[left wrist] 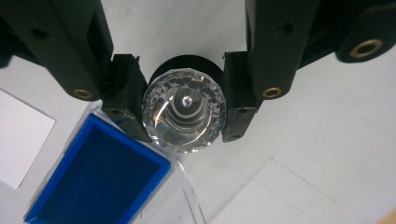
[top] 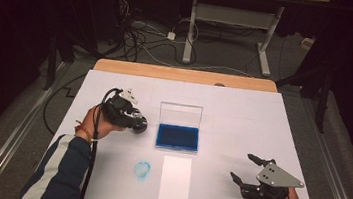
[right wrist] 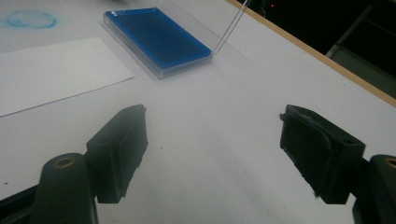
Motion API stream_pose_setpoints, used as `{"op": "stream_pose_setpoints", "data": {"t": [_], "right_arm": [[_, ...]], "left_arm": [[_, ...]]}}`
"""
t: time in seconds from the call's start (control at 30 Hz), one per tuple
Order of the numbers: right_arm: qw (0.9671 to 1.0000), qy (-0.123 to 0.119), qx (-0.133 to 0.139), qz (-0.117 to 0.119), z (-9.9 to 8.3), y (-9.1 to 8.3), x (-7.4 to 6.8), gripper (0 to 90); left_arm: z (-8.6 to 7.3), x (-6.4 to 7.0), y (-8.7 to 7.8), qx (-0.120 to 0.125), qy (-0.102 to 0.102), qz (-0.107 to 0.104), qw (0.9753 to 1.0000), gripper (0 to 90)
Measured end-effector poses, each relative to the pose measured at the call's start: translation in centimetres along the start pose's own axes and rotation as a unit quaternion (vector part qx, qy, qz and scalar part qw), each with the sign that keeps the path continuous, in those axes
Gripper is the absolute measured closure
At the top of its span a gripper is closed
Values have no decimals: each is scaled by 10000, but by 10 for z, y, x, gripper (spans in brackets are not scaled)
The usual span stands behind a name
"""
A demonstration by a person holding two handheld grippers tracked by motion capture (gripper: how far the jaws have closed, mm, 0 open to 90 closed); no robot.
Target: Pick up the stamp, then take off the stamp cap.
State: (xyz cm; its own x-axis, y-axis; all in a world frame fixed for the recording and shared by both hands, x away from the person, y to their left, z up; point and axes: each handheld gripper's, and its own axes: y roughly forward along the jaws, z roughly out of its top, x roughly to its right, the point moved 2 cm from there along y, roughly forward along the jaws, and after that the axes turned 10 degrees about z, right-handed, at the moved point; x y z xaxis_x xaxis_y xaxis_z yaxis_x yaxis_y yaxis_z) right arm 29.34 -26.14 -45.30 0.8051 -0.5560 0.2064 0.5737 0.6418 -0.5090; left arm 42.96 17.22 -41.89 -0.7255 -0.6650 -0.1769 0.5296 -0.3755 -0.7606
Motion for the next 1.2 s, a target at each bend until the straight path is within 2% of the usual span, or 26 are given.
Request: {"op": "stream_pose_setpoints", "data": {"t": [0.13, 0.3, 0.5, 0.57, 0.67, 0.7, 0.77, 1.0, 1.2], "right_arm": [[10000, -1, -21, -10, -1, -1, -1, 232], [10000, 21, -26, -17, -1, -1, -1, 232], [10000, 47, -30, -35, -2, 0, 0, 231], [10000, 49, -51, -13, -3, 1, 0, 231], [9999, 63, -79, -10, -5, 1, 1, 230], [9999, 73, -83, -7, -5, 1, 1, 230], [9999, 73, -100, 1, -6, 0, 0, 230], [9999, 29, -133, -26, -6, -1, 0, 230], [9999, -10, -138, -1, -6, -1, -2, 230]], "left_arm": [[-6, 6, -11, 353, -53, -59, 9993, 546], [-13, 14, -22, 794, -145, -102, 9967, 546], [-17, 23, -33, 1027, -42, -115, 9946, 546], [-18, 27, -36, 1155, -58, -189, 9931, 546], [-18, 31, -41, 1258, -5, -174, 9919, 546], [-18, 33, -42, 1270, 27, -237, 9916, 546], [-17, 37, -44, 1308, 100, -198, 9912, 546], [-15, 55, -50, 1310, 351, -298, 9903, 546], [-12, 69, -51, 1146, 613, -439, 9905, 546]]}}
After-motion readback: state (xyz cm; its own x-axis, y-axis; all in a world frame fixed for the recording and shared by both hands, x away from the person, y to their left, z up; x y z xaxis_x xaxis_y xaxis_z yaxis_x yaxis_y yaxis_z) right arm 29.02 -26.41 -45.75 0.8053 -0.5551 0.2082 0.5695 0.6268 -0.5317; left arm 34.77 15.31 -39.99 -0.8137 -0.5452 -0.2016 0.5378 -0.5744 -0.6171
